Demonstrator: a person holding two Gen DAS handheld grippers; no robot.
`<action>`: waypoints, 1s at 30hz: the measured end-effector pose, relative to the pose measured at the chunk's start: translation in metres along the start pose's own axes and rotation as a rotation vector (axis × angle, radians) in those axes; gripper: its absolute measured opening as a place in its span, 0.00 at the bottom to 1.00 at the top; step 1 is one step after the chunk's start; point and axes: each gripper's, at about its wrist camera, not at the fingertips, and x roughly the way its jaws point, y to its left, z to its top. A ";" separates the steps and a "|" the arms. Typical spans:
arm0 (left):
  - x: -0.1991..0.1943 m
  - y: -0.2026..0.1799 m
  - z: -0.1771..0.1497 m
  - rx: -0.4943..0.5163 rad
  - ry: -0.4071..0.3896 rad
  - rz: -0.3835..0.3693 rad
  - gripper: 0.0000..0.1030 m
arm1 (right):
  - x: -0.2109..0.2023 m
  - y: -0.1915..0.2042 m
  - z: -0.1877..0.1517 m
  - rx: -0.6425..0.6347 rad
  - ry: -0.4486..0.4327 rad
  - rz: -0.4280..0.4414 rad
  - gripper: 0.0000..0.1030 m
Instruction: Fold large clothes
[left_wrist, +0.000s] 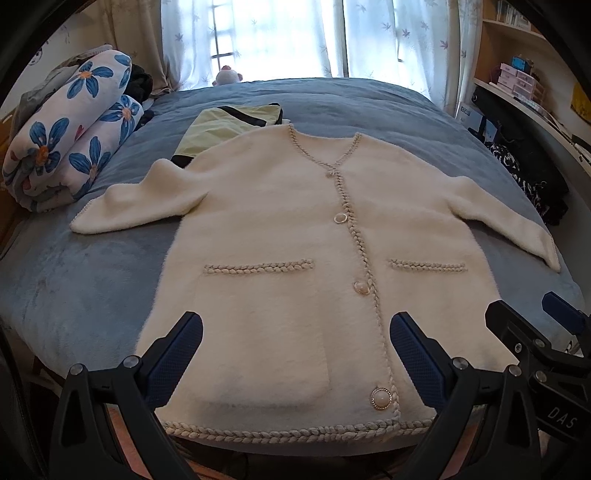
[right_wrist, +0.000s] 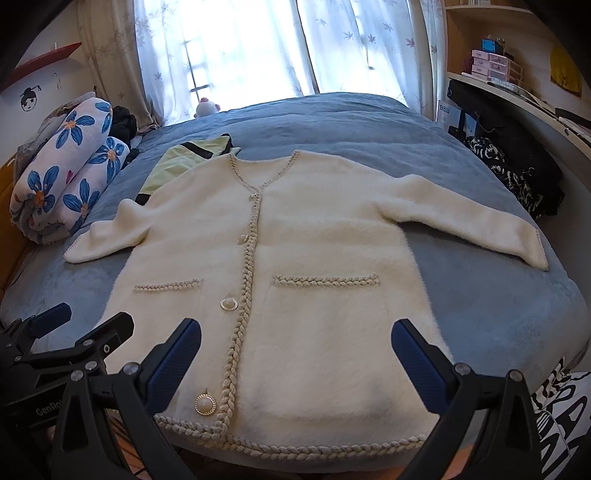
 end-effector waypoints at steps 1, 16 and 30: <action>-0.001 0.001 0.000 -0.001 -0.002 -0.001 0.97 | 0.000 0.000 0.000 0.002 -0.001 0.002 1.00; -0.002 0.001 0.000 -0.001 -0.007 0.010 0.97 | 0.003 0.001 -0.003 0.009 0.002 0.004 1.00; 0.006 0.002 0.011 0.000 0.006 -0.001 0.97 | 0.006 0.003 0.002 0.014 -0.008 -0.012 1.00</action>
